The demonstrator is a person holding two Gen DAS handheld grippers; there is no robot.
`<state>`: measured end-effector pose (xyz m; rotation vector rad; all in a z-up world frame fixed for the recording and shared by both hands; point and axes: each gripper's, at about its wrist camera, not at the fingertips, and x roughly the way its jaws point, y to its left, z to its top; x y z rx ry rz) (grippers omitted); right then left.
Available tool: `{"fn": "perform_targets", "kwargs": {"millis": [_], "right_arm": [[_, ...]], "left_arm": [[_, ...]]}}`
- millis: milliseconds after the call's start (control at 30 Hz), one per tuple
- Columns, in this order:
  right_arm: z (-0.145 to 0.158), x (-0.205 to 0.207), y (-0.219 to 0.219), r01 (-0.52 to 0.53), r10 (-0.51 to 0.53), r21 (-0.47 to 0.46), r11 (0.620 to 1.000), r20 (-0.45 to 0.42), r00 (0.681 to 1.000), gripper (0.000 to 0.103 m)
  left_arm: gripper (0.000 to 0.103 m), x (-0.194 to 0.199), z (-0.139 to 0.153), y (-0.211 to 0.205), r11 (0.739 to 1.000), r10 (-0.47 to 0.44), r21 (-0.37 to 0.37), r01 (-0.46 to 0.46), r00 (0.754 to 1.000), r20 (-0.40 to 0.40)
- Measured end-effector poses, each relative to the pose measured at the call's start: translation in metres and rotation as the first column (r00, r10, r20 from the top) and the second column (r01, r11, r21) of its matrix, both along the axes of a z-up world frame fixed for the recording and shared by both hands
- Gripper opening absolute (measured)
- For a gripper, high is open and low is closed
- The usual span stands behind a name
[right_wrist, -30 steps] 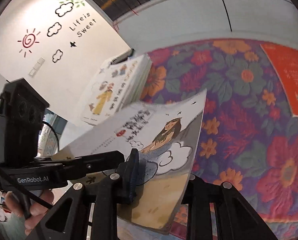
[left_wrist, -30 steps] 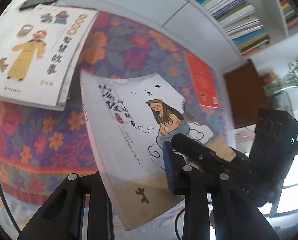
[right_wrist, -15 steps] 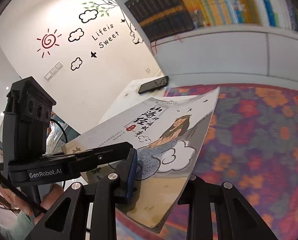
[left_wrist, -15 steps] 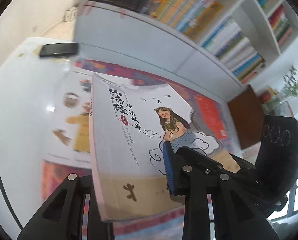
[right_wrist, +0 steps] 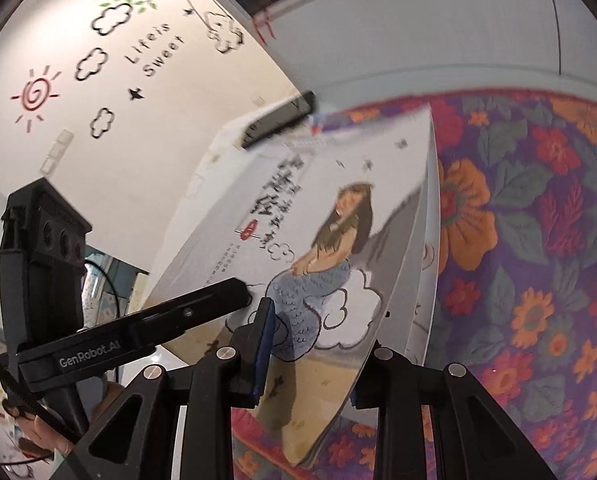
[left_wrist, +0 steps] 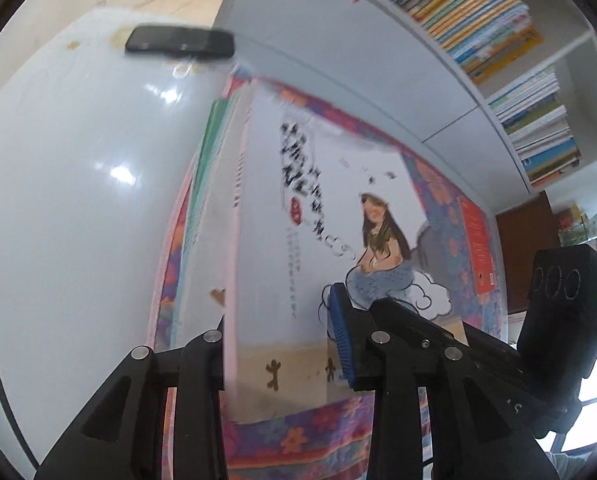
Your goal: Organize books
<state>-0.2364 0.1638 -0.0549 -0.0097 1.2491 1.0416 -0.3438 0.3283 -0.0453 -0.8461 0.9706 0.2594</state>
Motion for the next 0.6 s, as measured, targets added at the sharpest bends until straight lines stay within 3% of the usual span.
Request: {"fn": "perform_targets", "kwargs": {"millis": [100, 233, 600], "right_arm": [[-0.014, -0.001, 0.003, 0.011, -0.012, -0.028, 1.000, -0.021, 1.000, 0.029], [-0.009, -0.008, 0.008, -0.009, 0.012, -0.049, 0.999, 0.053, 0.999, 0.033], [-0.009, -0.007, 0.004, 0.040, -0.032, -0.100, 0.994, 0.078, 0.996, 0.036]], "left_arm": [[0.029, -0.006, -0.008, -0.005, 0.999, 0.030, -0.023, -0.030, 0.999, 0.023], [0.029, -0.011, -0.005, -0.009, 0.998, 0.055, 0.000, -0.055, 0.998, 0.007], [0.031, -0.011, 0.006, -0.021, 0.982, 0.082, 0.179, -0.064, 0.992, -0.096]]}}
